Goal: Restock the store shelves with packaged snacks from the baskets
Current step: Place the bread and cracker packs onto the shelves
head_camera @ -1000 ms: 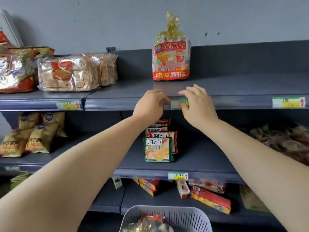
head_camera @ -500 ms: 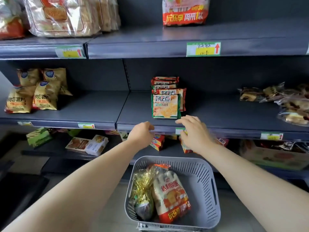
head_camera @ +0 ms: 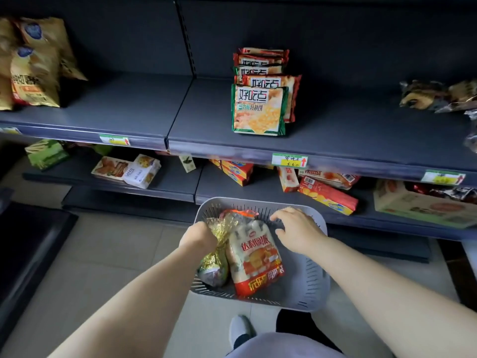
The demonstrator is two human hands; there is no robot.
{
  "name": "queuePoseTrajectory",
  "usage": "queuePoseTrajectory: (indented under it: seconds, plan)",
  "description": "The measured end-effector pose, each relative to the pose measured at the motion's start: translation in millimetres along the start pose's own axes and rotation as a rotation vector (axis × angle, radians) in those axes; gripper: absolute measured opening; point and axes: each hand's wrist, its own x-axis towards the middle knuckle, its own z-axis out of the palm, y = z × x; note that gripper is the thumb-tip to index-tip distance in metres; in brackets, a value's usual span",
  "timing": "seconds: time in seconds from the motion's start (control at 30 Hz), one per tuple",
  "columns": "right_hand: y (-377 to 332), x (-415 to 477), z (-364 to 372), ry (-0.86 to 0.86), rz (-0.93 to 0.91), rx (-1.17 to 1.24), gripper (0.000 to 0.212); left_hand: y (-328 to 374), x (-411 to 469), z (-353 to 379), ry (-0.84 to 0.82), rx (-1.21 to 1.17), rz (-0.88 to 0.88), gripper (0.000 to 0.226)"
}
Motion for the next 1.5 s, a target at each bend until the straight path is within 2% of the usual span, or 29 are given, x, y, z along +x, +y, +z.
queuePoseTrajectory:
  seconds: [0.1, 0.4, 0.53, 1.07, 1.17, 1.27, 1.33, 1.5]
  plan:
    - [6, 2, 8, -0.037, -0.001, 0.017, 0.036, -1, 1, 15, 0.016, -0.045, -0.083, 0.011]
    - [29, -1, 7, -0.099, 0.041, 0.051, 0.035, 5, 7, 50, -0.034, -0.157, -0.241, 0.043]
    - [37, -1, 4, -0.114, 0.029, 0.044, 0.037, 6, 8, 53, 0.012, -0.141, -0.261, 0.039]
    - [29, -23, 13, -0.157, 0.015, 0.037, 0.037, -16, -3, 66, 0.092, 0.168, -0.168, 0.031]
    - [30, -27, 11, -0.168, 0.02, 0.028, 0.036, -12, -7, 61, 0.128, 0.104, -0.138, 0.029]
    - [24, -25, 11, -0.164, 0.024, 0.032, 0.037, -11, -18, 49, 0.185, 0.012, -0.081, 0.015]
    - [13, -23, 14, -0.155, 0.02, 0.036, 0.037, -13, -27, 38, 0.208, -0.052, -0.044, 0.016]
    - [-20, -19, 25, -0.165, -0.043, 0.071, 0.037, -24, -42, 6, 0.262, -0.313, 0.088, 0.009]
